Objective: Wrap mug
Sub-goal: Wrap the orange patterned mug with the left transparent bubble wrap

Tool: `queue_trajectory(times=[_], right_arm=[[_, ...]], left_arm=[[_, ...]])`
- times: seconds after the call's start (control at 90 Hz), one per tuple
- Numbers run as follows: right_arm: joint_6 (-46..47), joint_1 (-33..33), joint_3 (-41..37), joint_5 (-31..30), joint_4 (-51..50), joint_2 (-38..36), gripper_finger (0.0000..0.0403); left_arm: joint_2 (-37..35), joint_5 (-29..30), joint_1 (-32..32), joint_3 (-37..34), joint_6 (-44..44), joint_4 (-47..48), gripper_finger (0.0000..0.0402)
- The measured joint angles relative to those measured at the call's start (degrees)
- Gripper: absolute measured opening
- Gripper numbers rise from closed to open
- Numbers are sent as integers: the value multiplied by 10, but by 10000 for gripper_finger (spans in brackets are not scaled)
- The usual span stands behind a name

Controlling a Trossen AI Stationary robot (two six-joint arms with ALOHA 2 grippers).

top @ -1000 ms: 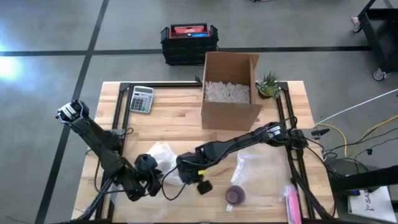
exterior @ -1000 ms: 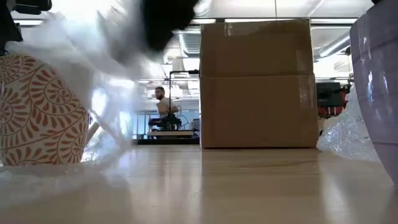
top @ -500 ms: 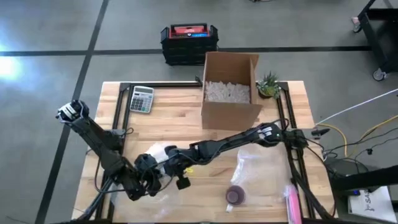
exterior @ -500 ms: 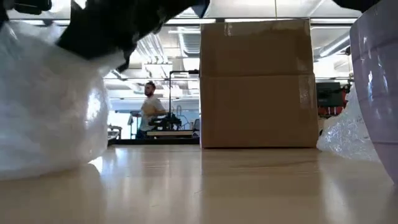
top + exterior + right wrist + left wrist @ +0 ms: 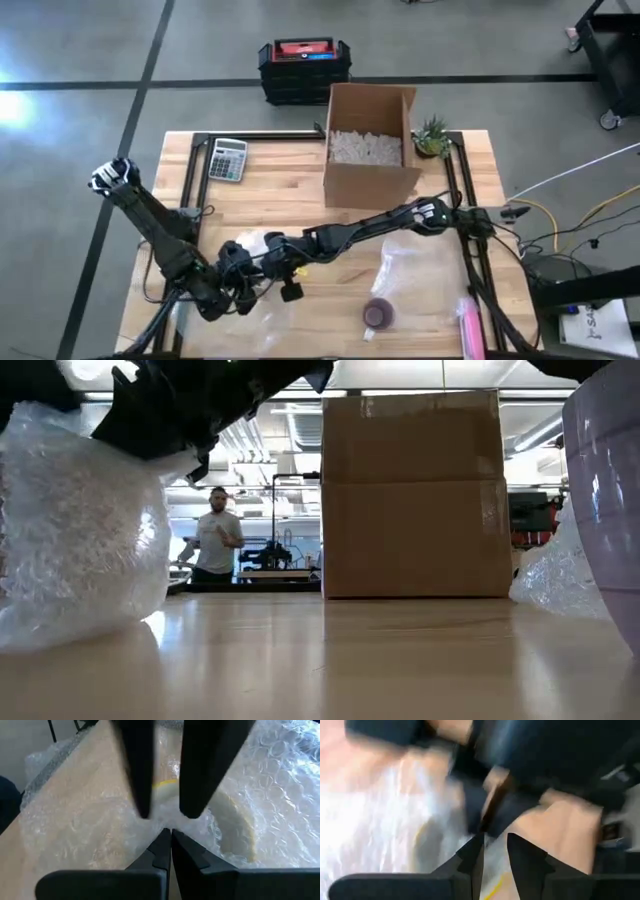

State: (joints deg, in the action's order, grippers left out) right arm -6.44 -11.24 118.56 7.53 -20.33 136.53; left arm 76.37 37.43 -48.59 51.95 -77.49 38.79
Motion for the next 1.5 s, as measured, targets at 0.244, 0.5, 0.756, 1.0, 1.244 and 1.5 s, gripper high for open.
queue_trajectory(times=[0.244, 0.5, 0.756, 1.0, 1.244, 1.5], right_arm=[[-50, 6, 0, -5, -64, -64, 0], [-111, 49, -1, -121, -84, -108, 0], [-48, 62, -9, 29, -75, -56, 0], [-84, -4, -7, 28, -65, -56, 0], [-82, -3, -6, -28, -53, -18, 0], [-71, -3, -5, -33, -45, -13, 0]], left_arm=[[11, -34, 0, -65, -75, -52, 73], [12, -38, 1, -54, -47, -68, 73], [13, -27, 6, -38, -16, -68, 73], [13, -25, 21, -38, -10, -68, 73], [11, -37, 26, -38, -10, -71, 73], [-11, -115, 24, 48, 20, -6, 59]])
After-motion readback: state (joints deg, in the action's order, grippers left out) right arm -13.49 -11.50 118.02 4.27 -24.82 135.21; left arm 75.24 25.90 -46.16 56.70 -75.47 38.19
